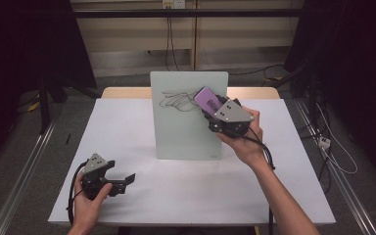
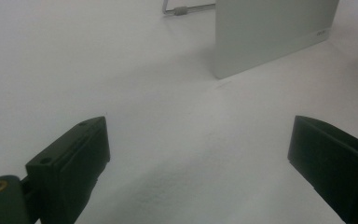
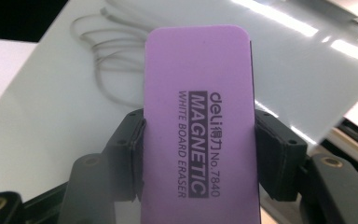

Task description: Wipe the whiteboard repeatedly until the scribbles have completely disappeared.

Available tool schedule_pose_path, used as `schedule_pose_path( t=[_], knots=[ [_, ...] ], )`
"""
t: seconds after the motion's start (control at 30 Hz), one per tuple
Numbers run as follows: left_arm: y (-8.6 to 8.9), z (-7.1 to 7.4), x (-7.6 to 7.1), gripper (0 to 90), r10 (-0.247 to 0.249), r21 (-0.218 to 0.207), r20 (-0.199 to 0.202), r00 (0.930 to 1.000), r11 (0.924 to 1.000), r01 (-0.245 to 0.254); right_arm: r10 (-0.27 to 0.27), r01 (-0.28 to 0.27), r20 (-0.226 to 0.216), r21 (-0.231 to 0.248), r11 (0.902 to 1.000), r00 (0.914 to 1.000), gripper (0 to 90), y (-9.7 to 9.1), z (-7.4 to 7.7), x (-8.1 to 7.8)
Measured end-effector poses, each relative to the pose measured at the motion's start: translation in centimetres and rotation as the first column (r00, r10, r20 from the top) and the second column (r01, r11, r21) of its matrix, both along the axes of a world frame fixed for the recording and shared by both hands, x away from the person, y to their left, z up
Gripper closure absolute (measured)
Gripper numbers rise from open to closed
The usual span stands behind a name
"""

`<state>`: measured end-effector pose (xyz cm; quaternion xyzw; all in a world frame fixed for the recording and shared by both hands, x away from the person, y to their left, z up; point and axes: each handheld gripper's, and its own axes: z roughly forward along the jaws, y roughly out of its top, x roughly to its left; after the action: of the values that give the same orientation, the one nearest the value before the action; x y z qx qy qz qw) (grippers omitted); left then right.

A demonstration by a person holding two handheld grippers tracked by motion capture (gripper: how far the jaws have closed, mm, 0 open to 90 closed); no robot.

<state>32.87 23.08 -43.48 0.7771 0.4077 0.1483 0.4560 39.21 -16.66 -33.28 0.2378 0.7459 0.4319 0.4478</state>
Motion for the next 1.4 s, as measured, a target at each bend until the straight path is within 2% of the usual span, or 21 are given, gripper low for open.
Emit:
schedule_pose_path(
  t=[0.07, 0.23, 0.43, 0.57, 0.67, 0.93, 1.1, 1.27, 1.4],
  knots=[
    [0.1, 0.0, 0.0, 5.4, 0.004, -0.001, 0.002, 1.0, 1.0, -0.004, 0.013, -0.013, -0.012, -0.014, 0.9998, 0.9998, 41.4, 0.1, -0.5, -0.2],
    [0.0, 0.0, 0.0, 5.4, 0.0, 0.002, -0.001, 1.0, 1.0, 0.0, 0.02, -0.019, -0.021, 0.006, 0.9998, 0.9996, 41.4, -0.3, -0.6, -0.3],
    [0.0, 0.0, 0.0, 5.4, 0.001, 0.001, -0.001, 1.0, 1.0, -0.001, -0.028, 0.027, 0.017, 0.043, 0.9987, 0.9995, 41.4, -1.3, 1.0, 0.2],
    [0.0, 0.0, 0.1, 5.4, 0.0, 0.002, 0.003, 1.0, 1.0, 0.0, -0.054, 0.053, 0.035, 0.038, 0.9979, 0.9979, 41.4, -1.8, 2.2, 0.6],
    [-0.1, 0.0, 0.0, 5.4, -0.005, 0.002, 0.003, 1.0, 1.0, 0.005, -0.06, 0.059, 0.038, 0.044, 0.9973, 0.9975, 41.4, -1.7, 2.4, 0.8],
    [-0.1, -0.1, 0.1, 5.4, -0.006, 0.006, -0.001, 1.0, 1.0, 0.006, -0.043, 0.043, 0.019, 0.029, 0.9987, 0.9989, 41.5, -0.5, 0.8, 0.3],
    [-0.2, -0.1, 0.0, 5.4, -0.007, 0.007, -0.001, 1.0, 1.0, 0.007, -0.014, 0.014, -0.009, 0.027, 0.9995, 0.9999, 41.5, 0.5, -0.4, 0.0],
    [-0.2, -0.1, 0.1, 5.4, -0.007, 0.01, -0.001, 1.0, 0.9999, 0.007, 0.018, -0.018, -0.033, 0.003, 0.9998, 0.9993, 41.4, 1.6, -1.8, -0.5],
    [-0.2, -0.1, 0.1, 5.4, -0.01, 0.009, -0.002, 0.9999, 0.9999, 0.01, 0.027, -0.027, -0.041, 0.001, 0.9996, 0.9988, 41.4, 1.9, -2.2, -0.7]
  ],
)
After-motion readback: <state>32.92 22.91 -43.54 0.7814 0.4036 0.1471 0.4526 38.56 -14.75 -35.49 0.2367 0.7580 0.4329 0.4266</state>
